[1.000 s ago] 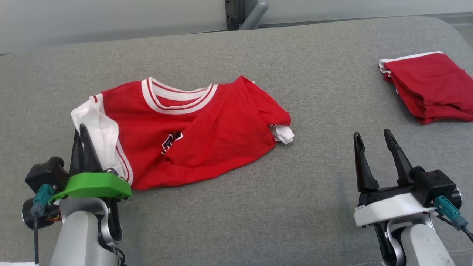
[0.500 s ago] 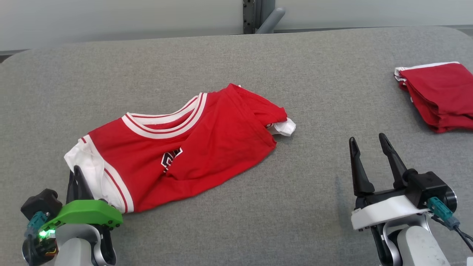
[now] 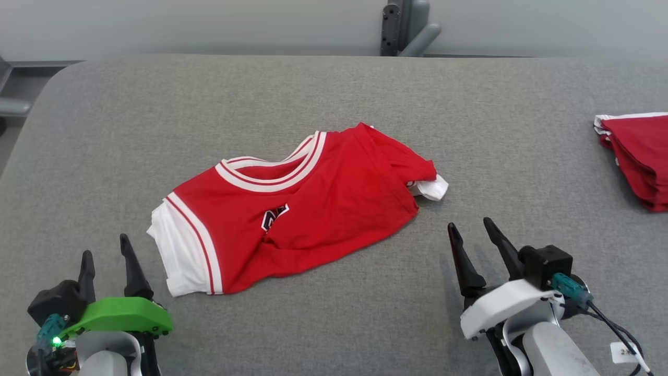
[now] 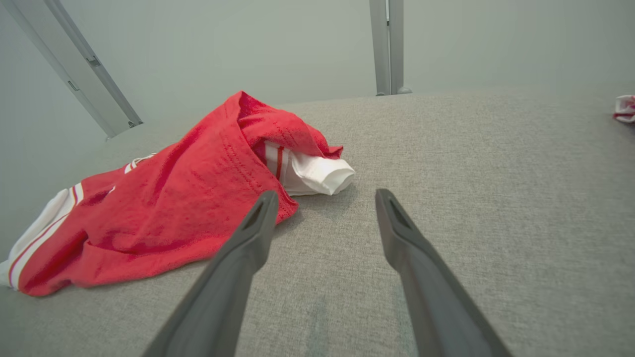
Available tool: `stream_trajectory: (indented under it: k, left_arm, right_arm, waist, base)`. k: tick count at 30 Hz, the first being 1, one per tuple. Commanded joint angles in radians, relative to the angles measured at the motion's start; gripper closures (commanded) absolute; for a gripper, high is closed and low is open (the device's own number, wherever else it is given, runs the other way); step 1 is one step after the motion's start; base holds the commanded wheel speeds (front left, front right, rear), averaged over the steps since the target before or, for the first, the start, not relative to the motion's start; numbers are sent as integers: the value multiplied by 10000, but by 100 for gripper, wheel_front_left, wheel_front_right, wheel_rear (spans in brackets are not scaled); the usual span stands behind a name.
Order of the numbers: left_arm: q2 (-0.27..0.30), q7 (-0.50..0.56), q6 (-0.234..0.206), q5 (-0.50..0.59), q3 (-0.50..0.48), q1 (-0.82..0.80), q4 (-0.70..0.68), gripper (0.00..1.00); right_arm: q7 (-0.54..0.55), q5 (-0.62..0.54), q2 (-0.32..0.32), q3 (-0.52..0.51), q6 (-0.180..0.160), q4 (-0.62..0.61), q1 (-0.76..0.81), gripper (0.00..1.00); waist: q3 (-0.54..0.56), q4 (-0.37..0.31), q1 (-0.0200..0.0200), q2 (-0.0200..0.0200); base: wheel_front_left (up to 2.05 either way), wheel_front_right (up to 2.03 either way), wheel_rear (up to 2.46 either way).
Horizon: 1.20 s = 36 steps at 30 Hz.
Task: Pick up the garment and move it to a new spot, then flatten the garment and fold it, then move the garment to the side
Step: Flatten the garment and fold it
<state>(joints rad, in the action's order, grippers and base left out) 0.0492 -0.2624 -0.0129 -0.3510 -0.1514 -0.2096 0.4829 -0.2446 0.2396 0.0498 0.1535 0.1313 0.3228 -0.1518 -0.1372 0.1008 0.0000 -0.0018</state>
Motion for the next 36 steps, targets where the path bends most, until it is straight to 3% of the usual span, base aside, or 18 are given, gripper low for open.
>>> stream_trajectory:
  k: [1,7,20,21,22,24,30,36]
  left_arm:
    - [27,-28,55,159,191,288,-341,0]
    - [26,-26,-67,54,1104,839,-1201,0]
    - [25,-28,-581,-171,2594,1428,-2206,0]
    - [25,-28,-600,-166,2654,1436,-2230,0]
    - [25,-28,-608,-143,2698,1445,-2242,0]
    - [25,-28,-649,-90,2739,1466,-2269,0]
    - [25,-28,-686,3,2759,1597,-2359,0]
    - [23,-28,-646,99,2703,1740,-2412,0]
  right_arm:
    - [146,222,17,165,-14,506,-431,0]
    - [379,955,22,509,-12,2252,-1500,0]
    - [297,2856,26,952,-12,5559,-3263,0]
    - [252,2970,23,1047,-12,5767,-3377,18]
    - [213,3079,23,1141,-12,5942,-3474,55]
    - [76,3316,25,1283,-12,6193,-3592,100]
    - [-204,3624,29,1340,-12,6123,-3558,100]
    - [-207,3097,88,69,-12,4634,-2606,100]
  waist:
    - [43,469,0,18]
    - [61,1150,0,18]
    - [-55,1887,0,18]
    - [-65,1893,0,18]
    - [-73,1890,0,18]
    - [-78,1853,0,18]
    - [47,1431,0,18]
    - [205,715,0,18]
  base:
    - [0,0,0]
    - [0,0,0]
    - [0,0,0]
    - [0,0,0]
    - [0,0,0]
    - [0,0,0]
    - [0,0,0]
    - [0,0,0]
